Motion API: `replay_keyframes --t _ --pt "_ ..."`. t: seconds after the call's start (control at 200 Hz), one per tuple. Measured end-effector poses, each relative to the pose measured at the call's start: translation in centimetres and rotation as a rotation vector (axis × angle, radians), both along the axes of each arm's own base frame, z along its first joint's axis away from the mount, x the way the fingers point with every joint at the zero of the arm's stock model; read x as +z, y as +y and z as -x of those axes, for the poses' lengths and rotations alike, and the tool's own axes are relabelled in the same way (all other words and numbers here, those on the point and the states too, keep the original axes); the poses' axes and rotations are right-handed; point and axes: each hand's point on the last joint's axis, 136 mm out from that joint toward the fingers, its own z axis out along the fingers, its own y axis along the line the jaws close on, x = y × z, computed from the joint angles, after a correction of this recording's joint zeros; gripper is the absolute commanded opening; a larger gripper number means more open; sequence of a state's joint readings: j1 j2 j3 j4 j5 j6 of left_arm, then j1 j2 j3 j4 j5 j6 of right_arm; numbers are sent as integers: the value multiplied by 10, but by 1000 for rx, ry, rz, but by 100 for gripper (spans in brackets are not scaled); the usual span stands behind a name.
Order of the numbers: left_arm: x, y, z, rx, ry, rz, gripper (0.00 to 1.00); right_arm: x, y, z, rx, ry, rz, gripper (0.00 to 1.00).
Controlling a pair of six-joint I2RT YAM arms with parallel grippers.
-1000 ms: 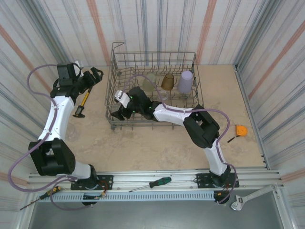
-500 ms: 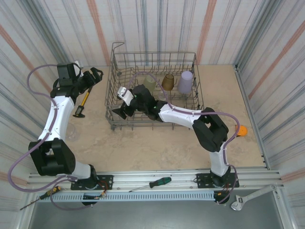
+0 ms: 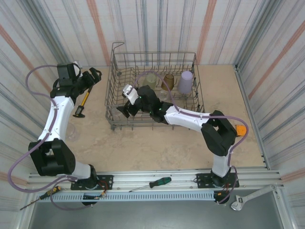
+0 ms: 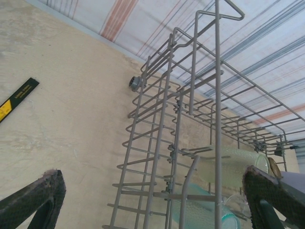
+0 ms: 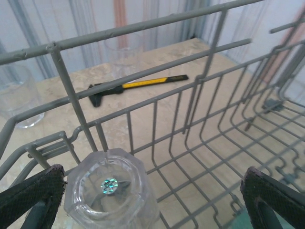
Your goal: Load the cups into the dish rack
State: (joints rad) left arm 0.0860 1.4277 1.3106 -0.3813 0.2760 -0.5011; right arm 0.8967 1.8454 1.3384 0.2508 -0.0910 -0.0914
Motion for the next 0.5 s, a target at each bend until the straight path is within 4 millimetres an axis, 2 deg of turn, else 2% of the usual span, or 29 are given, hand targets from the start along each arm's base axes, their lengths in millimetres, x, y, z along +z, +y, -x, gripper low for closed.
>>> replay_keyframes --t 0.306,0.501 --pt "-10 12 4 70 46 -29 99 32 -36 5 -128 6 -34 99" --pt "-14 22 9 135 74 -38 99 36 -55 10 -198 62 -28 99"
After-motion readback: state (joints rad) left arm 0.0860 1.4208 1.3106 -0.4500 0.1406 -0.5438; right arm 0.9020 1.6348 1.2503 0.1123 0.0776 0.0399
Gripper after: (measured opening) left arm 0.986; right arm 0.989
